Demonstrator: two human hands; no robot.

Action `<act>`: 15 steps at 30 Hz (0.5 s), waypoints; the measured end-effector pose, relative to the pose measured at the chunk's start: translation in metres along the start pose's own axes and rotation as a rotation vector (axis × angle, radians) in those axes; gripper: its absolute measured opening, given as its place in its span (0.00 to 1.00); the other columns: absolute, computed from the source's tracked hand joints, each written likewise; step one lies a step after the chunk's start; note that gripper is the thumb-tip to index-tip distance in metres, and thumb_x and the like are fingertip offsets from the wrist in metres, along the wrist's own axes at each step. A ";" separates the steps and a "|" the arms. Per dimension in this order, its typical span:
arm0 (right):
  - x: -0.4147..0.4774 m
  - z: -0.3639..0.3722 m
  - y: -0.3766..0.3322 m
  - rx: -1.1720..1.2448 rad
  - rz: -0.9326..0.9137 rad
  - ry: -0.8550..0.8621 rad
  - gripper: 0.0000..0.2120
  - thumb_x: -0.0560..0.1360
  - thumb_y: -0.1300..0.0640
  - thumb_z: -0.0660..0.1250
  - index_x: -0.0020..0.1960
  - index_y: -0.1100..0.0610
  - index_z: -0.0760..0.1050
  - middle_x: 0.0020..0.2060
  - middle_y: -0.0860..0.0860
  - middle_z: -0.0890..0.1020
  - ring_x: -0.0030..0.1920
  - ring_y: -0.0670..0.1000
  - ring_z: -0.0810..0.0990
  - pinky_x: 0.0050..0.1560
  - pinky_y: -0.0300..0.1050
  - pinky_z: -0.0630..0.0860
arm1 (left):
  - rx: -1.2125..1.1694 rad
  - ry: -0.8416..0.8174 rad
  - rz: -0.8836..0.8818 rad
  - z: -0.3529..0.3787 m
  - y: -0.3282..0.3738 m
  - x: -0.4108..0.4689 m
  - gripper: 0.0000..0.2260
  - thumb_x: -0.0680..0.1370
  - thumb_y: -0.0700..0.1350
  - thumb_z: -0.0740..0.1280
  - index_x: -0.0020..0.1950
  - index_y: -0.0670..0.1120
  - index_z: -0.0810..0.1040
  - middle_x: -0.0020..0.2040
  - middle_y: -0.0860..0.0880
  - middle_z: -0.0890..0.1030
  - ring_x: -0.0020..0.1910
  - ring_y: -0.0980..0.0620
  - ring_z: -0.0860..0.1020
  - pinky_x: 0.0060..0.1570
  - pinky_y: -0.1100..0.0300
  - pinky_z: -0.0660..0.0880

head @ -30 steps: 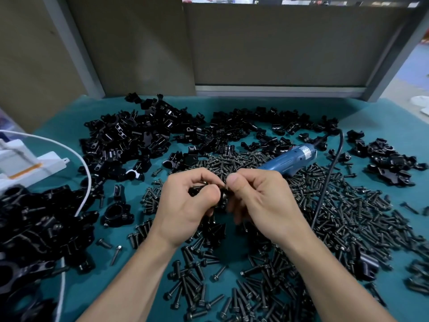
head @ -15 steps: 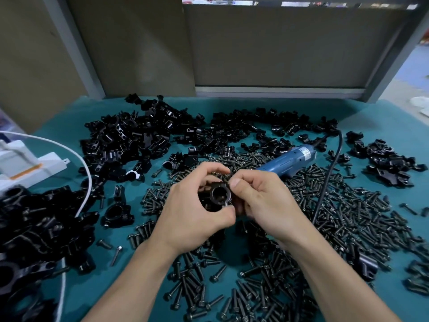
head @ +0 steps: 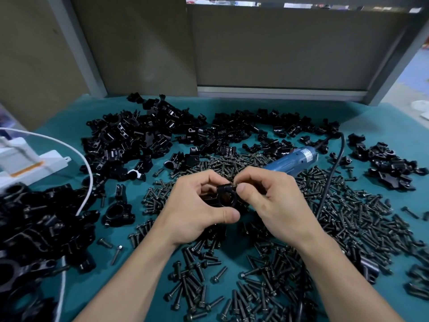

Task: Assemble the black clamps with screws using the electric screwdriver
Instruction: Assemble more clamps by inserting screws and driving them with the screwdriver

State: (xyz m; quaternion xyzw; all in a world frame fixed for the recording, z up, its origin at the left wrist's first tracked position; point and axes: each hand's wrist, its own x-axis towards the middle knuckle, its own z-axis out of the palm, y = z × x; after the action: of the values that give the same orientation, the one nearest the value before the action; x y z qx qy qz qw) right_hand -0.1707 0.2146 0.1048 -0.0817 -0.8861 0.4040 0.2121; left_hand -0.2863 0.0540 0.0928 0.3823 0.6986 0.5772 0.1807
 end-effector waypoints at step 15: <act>0.006 -0.001 -0.012 0.155 0.099 0.063 0.16 0.82 0.52 0.61 0.37 0.56 0.75 0.28 0.45 0.75 0.31 0.43 0.71 0.33 0.37 0.66 | 0.028 0.159 -0.093 0.012 0.003 -0.004 0.18 0.66 0.60 0.79 0.53 0.61 0.82 0.47 0.57 0.86 0.44 0.56 0.85 0.42 0.56 0.83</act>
State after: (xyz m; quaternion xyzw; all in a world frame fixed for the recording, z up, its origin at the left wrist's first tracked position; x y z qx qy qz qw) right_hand -0.1747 0.2094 0.1161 -0.1216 -0.8398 0.4788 0.2254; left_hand -0.2747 0.0596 0.0913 0.3051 0.7356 0.5870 0.1458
